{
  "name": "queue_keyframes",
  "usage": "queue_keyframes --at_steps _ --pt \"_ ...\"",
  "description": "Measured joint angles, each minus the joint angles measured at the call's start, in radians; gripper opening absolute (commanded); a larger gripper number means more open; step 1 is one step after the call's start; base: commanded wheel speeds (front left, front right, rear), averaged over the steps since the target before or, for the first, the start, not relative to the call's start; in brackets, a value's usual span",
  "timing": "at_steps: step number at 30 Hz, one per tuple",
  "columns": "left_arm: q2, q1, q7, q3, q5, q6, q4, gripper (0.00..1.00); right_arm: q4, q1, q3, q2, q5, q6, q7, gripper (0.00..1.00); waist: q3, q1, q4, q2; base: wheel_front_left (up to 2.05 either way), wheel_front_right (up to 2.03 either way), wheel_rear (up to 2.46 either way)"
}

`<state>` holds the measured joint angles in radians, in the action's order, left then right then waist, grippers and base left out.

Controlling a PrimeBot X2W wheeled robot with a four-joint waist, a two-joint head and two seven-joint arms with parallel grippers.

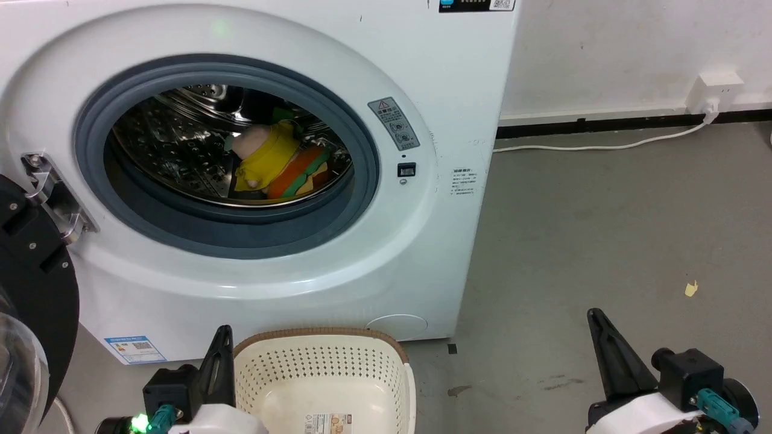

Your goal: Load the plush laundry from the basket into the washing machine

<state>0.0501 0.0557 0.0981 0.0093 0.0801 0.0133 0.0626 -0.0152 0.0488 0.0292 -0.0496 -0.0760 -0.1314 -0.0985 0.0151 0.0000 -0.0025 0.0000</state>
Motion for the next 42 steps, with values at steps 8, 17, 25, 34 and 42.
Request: queue_keyframes --at_steps 8,17,25,34,42 --pt "0.000 -0.010 -0.013 -0.001 -0.017 -0.001 -0.009 0.00 0.002 -0.014 -0.005 0.000 0.014 0.000 0.016 0.00 -0.003 0.0000 0.000 0.0000 0.00 0.00 0.00" --pt "0.000 -0.016 -0.033 -0.002 -0.026 -0.007 -0.022 0.00 0.002 -0.015 -0.010 0.000 0.025 0.000 0.033 0.00 -0.005 0.0000 0.001 0.0001 0.00 0.00 0.00" --pt "0.000 -0.020 -0.050 -0.004 -0.037 -0.007 -0.030 0.00 0.005 -0.021 -0.015 0.000 0.040 0.000 0.051 0.00 -0.008 0.0000 0.001 0.0000 0.00 0.00 0.00" --pt "0.000 -0.033 -0.066 -0.005 -0.053 -0.007 -0.041 0.00 0.007 -0.023 -0.020 0.000 0.050 0.000 0.067 0.00 -0.011 0.0000 0.002 0.0000 0.00 0.00 0.00" --pt "0.000 -0.036 -0.089 -0.007 -0.069 -0.008 -0.053 0.00 0.009 -0.035 -0.025 0.000 0.061 0.000 0.088 0.00 -0.014 0.0000 0.002 0.0000 0.00 0.00 0.00"
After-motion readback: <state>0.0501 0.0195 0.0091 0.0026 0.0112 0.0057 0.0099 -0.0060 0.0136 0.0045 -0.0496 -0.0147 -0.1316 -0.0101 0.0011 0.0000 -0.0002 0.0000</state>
